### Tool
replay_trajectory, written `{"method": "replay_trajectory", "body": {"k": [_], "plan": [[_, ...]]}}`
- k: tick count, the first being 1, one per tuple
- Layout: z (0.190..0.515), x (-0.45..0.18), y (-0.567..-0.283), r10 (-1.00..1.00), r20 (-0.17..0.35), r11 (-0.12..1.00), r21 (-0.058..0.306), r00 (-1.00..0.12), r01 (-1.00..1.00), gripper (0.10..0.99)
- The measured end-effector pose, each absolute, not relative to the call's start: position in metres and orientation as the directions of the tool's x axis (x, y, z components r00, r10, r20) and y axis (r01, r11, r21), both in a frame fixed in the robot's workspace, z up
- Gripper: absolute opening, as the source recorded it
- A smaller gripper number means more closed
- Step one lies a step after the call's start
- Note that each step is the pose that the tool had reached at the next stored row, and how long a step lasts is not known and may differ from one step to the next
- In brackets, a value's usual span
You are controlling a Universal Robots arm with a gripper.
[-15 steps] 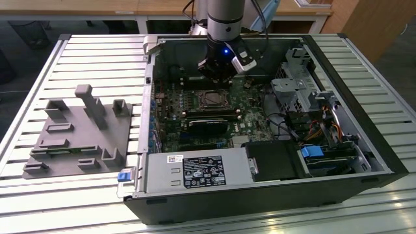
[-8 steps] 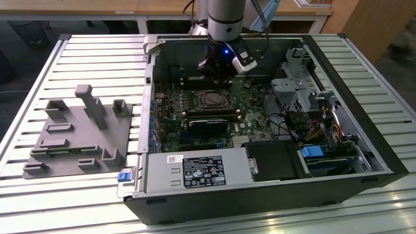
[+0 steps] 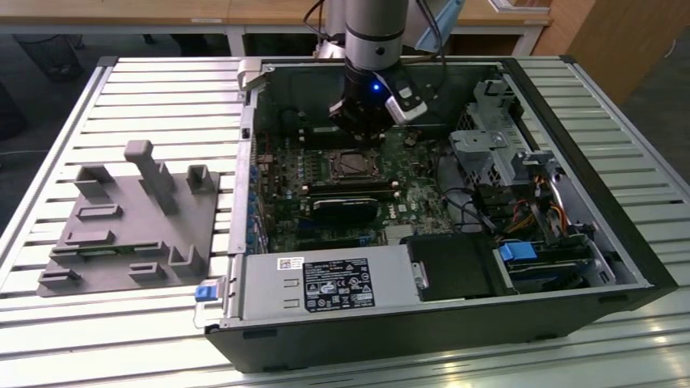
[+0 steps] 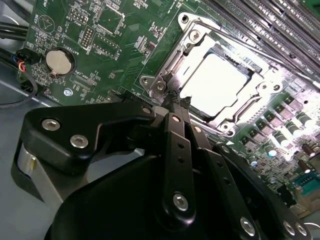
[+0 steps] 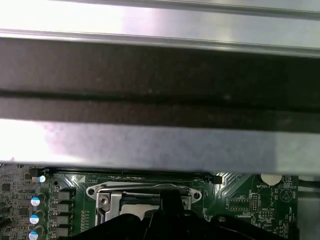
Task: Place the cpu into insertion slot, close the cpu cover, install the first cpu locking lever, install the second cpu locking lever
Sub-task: 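Install the second cpu locking lever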
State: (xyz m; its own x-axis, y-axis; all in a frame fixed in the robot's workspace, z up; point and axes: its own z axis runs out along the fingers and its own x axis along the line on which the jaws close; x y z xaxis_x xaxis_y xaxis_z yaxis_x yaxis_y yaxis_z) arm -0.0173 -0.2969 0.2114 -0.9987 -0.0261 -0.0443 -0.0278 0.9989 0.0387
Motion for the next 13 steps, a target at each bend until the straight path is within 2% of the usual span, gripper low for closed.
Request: {"method": "replay_trajectory", "body": {"k": [13], "plan": [[0.228,-0.017,-0.298,-0.026,-0.044,0.999,0.039,-0.999,-0.028,0.106]]}}
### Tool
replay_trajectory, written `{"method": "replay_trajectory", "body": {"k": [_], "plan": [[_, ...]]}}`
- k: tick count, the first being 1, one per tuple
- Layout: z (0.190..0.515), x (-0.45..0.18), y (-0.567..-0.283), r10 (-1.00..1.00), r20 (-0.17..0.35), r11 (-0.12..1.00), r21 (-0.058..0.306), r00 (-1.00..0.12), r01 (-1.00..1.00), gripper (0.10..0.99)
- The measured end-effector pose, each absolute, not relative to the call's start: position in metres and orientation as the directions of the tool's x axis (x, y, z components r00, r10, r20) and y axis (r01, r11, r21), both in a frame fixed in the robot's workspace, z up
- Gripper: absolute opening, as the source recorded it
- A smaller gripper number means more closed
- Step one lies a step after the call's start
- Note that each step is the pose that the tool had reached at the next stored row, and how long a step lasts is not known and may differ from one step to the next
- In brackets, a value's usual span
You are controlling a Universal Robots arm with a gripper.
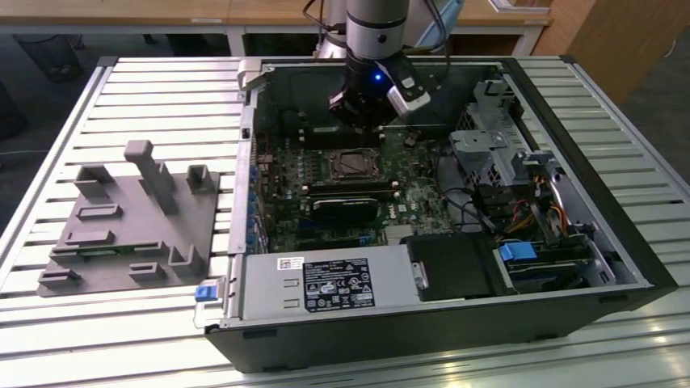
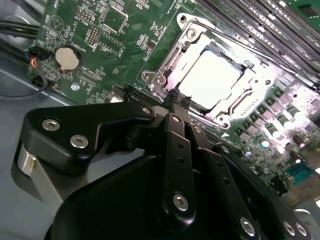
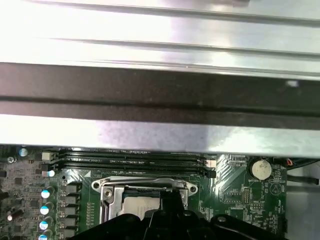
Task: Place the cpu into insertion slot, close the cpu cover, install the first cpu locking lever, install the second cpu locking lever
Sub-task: 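Install the second cpu locking lever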
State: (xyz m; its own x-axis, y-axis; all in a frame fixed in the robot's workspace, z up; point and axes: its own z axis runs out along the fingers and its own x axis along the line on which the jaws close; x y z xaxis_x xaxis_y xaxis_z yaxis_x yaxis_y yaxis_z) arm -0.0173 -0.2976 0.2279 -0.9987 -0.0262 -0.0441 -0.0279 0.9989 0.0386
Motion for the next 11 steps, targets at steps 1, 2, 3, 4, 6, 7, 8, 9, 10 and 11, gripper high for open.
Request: {"method": "replay_trajectory", "body": {"k": [1,2,3,4,6,7,8,9,10,11], "plan": [[0.228,-0.017,-0.298,-0.026,-0.044,0.999,0.039,-0.999,-0.028,0.106],[0.228,-0.017,-0.298,-0.026,-0.044,0.999,0.039,-0.999,-0.028,0.106],[0.228,-0.017,-0.299,-0.026,-0.044,0.999,0.039,-0.999,-0.028,0.106],[0.228,-0.017,-0.300,-0.026,-0.044,0.999,0.039,-0.999,-0.028,0.106],[0.228,-0.017,-0.302,-0.026,-0.044,0.999,0.039,-0.999,-0.028,0.106],[0.228,-0.017,-0.304,-0.026,-0.044,0.999,0.039,-0.999,-0.028,0.106],[0.228,-0.017,-0.305,-0.026,-0.044,0.999,0.039,-0.999,-0.028,0.106],[0.228,-0.017,-0.307,-0.026,-0.044,0.999,0.039,-0.999,-0.028,0.106],[0.228,-0.017,-0.308,-0.026,-0.044,0.999,0.039,-0.999,-0.028,0.106],[0.228,-0.017,-0.310,-0.026,-0.044,0.999,0.039,-0.999,-0.028,0.106]]}}
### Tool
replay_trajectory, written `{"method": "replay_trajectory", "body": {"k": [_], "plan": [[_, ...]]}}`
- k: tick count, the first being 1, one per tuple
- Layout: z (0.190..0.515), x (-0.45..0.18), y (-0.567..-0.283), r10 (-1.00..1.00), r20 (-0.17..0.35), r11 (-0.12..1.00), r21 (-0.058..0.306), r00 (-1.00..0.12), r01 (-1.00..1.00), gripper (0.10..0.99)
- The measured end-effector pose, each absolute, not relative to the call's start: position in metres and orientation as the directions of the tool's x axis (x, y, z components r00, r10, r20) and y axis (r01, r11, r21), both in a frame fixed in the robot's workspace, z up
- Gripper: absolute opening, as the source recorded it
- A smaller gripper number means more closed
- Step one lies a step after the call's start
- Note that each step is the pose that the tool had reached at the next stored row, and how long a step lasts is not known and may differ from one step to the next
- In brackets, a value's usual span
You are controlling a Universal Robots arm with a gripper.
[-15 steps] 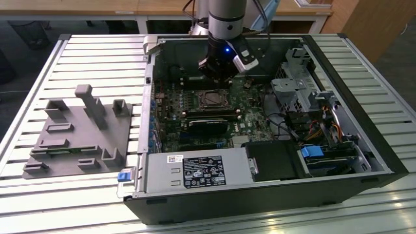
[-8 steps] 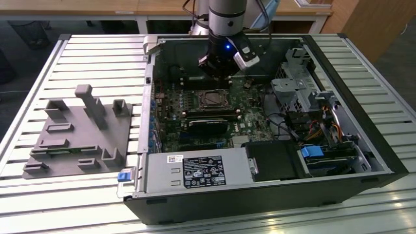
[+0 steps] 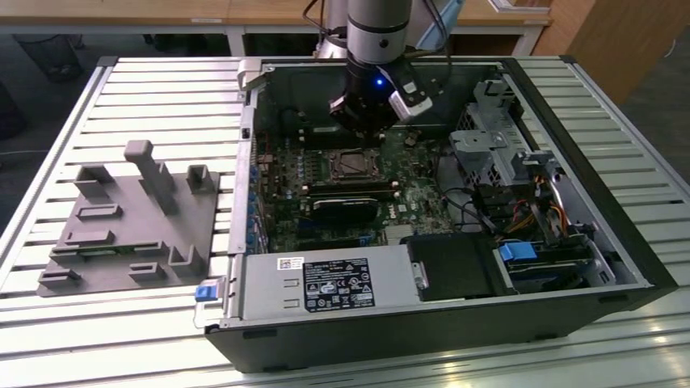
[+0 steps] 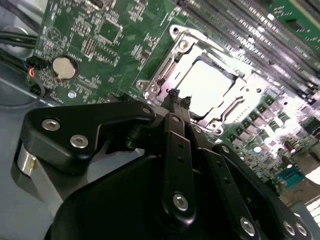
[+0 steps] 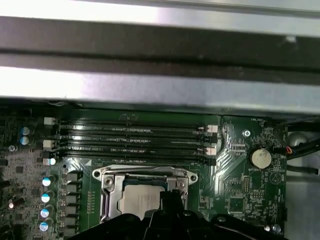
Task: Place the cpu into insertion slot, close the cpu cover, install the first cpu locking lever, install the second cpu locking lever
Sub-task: 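Install the second cpu locking lever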
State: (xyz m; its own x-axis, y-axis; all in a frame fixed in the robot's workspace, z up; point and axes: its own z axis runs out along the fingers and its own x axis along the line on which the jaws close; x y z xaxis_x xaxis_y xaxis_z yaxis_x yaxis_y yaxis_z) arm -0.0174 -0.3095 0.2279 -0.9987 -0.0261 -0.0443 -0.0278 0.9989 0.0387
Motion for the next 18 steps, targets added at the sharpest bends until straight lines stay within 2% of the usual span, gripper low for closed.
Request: {"method": "replay_trajectory", "body": {"k": [10,18], "plan": [[0.245,-0.017,-0.311,-0.026,-0.044,0.999,0.039,-0.999,-0.028,0.106],[0.246,-0.017,-0.320,-0.026,-0.044,0.999,0.039,-0.999,-0.028,0.106]]}}
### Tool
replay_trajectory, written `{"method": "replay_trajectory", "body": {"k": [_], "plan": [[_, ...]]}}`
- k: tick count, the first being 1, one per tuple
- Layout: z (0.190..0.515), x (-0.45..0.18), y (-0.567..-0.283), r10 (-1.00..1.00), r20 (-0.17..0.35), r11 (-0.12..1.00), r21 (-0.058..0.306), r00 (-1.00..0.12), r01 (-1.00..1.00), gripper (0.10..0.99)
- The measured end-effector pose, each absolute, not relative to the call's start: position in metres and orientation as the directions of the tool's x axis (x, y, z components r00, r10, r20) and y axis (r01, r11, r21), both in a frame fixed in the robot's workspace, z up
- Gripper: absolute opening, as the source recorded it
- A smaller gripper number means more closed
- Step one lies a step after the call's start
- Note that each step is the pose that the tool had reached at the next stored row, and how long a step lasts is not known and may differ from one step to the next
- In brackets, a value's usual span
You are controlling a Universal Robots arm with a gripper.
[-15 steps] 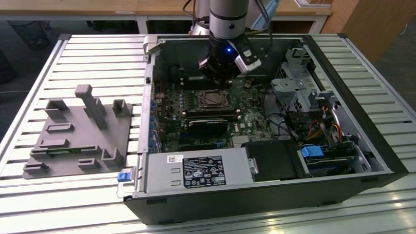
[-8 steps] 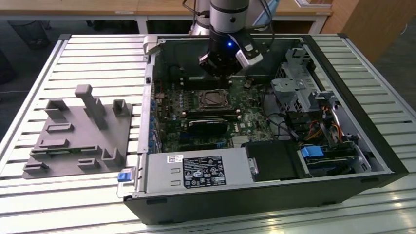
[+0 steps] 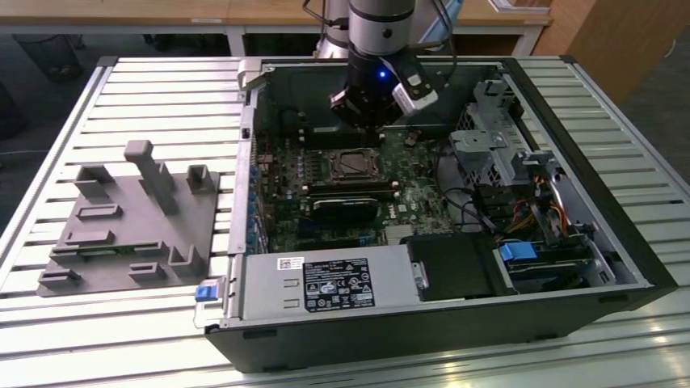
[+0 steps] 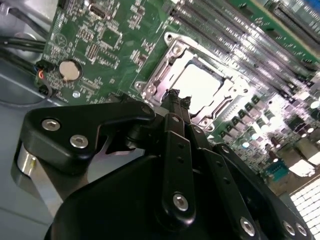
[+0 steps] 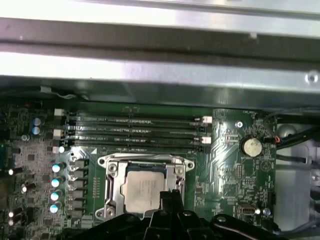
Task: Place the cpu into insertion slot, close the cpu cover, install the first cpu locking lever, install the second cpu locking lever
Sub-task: 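Install the second cpu locking lever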
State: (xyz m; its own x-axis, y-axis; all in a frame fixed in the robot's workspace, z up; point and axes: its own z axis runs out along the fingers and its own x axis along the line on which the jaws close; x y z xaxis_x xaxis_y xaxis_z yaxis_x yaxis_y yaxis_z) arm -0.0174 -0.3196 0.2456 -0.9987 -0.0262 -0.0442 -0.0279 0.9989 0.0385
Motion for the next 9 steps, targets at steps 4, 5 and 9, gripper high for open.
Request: {"method": "replay_trajectory", "body": {"k": [4,5,9], "plan": [[0.246,-0.017,-0.328,-0.026,-0.044,0.999,0.039,-0.999,-0.028,0.106],[0.246,-0.017,-0.329,-0.026,-0.044,0.999,0.039,-0.999,-0.028,0.106],[0.245,-0.017,-0.336,-0.026,-0.036,0.999,0.040,-0.999,-0.027,0.106]]}}
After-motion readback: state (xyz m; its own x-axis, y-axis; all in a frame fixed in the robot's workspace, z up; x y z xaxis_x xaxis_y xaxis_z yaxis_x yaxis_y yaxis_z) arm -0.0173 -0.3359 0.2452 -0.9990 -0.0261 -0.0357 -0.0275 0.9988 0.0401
